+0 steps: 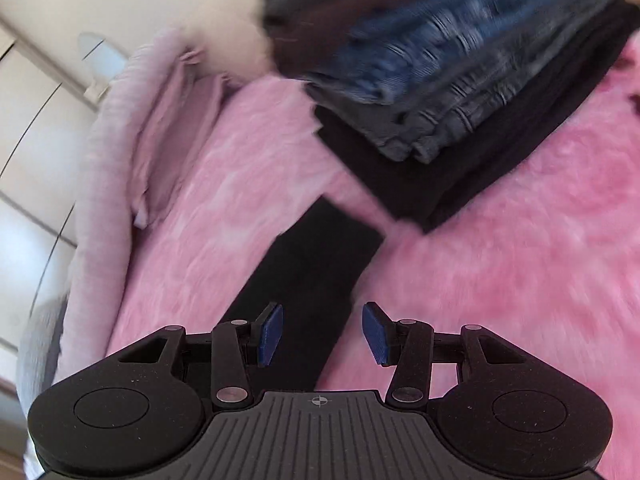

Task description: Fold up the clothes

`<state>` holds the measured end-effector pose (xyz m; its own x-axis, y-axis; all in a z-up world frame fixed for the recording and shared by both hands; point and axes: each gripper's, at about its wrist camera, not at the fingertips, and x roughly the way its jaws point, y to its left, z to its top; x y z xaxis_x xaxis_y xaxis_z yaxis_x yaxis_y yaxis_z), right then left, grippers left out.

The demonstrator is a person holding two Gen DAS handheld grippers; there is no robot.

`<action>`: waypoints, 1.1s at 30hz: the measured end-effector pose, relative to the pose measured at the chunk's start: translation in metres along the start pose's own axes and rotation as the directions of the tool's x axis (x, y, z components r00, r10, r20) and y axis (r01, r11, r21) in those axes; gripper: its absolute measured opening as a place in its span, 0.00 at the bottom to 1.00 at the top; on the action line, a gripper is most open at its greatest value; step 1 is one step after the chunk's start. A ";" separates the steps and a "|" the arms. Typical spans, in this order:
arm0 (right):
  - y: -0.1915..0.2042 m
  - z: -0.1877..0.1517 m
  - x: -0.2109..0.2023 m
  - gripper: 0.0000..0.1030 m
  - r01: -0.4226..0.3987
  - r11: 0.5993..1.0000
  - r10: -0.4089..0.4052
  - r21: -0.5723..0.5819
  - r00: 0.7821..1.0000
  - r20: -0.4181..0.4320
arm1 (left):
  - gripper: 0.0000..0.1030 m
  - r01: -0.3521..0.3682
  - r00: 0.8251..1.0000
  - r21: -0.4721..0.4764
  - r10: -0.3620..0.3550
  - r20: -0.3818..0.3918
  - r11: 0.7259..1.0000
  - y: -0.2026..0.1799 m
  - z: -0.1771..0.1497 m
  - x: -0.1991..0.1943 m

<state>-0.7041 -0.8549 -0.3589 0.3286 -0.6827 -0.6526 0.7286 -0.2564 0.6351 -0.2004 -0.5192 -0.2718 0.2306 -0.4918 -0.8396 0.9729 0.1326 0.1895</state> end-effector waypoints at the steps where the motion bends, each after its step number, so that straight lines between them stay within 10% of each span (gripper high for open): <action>1: -0.007 0.005 0.008 0.47 -0.012 1.000 0.012 0.027 1.000 -0.009 | 0.27 0.003 1.000 0.002 -0.003 -0.007 1.000 -0.008 0.004 0.001; 5: -0.020 0.017 0.028 0.46 -0.062 0.994 0.065 0.095 0.997 -0.028 | 0.27 0.001 1.000 0.014 0.000 -0.009 1.000 -0.027 0.016 0.003; 8: -0.006 0.026 0.026 0.08 -0.048 0.997 0.051 0.060 0.997 -0.050 | 0.28 -0.015 1.000 -0.004 0.015 0.003 1.000 -0.027 0.020 -0.001; 12: 0.098 0.001 -0.004 0.08 -0.118 0.945 0.097 -0.306 0.992 -0.085 | 0.28 -0.052 0.998 -0.070 0.055 0.032 0.996 -0.013 0.013 -0.016; 19: 0.298 -0.156 -0.084 0.08 -0.346 0.562 0.314 -0.752 0.929 -0.193 | 0.28 -0.104 0.991 -0.217 0.121 0.065 0.971 0.040 -0.040 -0.063; 23: 0.371 -0.322 -0.152 0.08 -0.512 0.157 0.473 -0.845 0.790 -0.390 | 0.28 -0.133 0.987 -0.267 0.154 0.056 0.954 0.094 -0.091 -0.091; 26: 0.379 -0.458 -0.167 0.08 -0.600 -0.074 0.427 -0.797 0.703 -0.569 | 0.28 -0.160 0.983 -0.292 0.178 0.037 0.943 0.139 -0.132 -0.108; 29: 0.369 -0.565 -0.145 0.08 -0.639 -0.149 0.281 -0.755 0.705 -0.652 | 0.28 -0.183 0.979 -0.317 0.202 0.027 0.931 0.185 -0.168 -0.123; 33: 0.373 -0.624 -0.112 0.08 -0.618 -0.109 0.173 -0.779 0.760 -0.627 | 0.28 -0.201 0.975 -0.329 0.220 0.019 0.923 0.237 -0.206 -0.129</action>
<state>-0.0942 -0.4472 -0.3070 0.7525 -0.1339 -0.6449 0.1857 0.9825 0.0127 -0.0029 -0.2474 -0.2233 0.4389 -0.4673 -0.7674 0.8453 0.5043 0.1764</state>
